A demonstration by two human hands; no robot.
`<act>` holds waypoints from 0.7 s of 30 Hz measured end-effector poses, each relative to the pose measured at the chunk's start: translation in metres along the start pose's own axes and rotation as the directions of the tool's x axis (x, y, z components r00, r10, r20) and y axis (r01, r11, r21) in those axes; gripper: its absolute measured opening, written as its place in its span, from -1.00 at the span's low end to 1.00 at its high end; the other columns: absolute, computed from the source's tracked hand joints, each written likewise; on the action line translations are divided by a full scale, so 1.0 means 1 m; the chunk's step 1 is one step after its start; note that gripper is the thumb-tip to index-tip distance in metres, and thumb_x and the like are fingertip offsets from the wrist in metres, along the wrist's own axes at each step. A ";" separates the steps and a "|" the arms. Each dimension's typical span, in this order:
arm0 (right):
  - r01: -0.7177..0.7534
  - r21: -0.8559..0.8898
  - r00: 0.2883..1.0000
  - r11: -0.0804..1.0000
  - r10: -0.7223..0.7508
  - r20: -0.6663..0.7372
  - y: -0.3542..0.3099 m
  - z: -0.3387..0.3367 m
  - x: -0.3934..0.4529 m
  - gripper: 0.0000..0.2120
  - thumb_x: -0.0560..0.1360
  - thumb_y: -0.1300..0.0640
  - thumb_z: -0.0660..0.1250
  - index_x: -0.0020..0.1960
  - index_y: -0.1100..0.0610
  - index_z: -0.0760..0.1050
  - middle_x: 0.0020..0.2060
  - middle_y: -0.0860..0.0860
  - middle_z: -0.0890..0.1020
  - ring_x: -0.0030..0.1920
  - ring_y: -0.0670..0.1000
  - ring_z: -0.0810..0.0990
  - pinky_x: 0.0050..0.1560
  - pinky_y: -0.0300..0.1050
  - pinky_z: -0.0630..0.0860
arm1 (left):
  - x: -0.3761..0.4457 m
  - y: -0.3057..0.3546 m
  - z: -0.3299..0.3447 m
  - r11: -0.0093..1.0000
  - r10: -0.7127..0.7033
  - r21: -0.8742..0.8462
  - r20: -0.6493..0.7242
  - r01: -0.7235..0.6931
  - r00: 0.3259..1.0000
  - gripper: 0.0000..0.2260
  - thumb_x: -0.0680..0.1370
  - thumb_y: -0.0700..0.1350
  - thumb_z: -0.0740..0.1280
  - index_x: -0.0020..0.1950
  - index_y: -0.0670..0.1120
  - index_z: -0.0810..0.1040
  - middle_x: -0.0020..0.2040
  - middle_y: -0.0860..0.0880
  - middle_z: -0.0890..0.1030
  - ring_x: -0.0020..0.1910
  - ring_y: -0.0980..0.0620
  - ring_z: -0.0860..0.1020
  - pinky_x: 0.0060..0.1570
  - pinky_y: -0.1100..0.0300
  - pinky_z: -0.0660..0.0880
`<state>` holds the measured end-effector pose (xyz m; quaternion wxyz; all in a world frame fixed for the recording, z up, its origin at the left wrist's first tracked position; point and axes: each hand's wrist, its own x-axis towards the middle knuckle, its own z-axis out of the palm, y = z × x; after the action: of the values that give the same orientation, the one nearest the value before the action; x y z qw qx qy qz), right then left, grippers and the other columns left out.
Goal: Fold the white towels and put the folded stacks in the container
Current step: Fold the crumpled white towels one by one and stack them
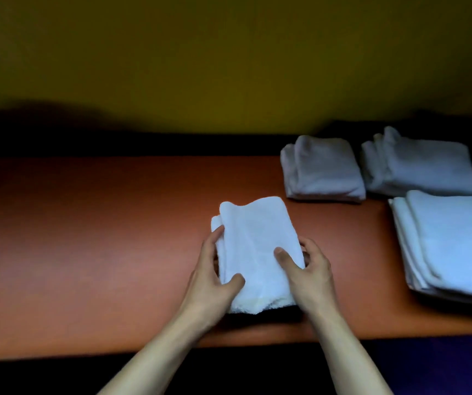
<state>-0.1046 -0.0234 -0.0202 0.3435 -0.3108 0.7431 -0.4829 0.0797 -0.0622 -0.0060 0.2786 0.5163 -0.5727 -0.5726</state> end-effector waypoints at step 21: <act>0.320 -0.769 0.859 0.553 -0.511 -0.009 -0.017 -0.077 0.190 -0.47 0.53 -0.12 0.13 0.42 0.06 0.47 0.39 0.16 0.48 0.36 0.23 0.45 0.35 0.18 0.36 | 0.200 0.068 0.127 0.504 0.311 0.755 0.295 -0.420 0.903 -0.53 0.67 0.11 0.11 0.59 0.17 0.18 0.64 -0.04 0.10 0.48 -0.20 0.27 0.39 -0.09 0.30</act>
<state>-0.2731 -0.1411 -0.0215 -0.0287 -0.5323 0.8124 -0.2363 -0.1170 -0.2103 -0.0206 0.0946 0.4167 -0.8795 -0.2095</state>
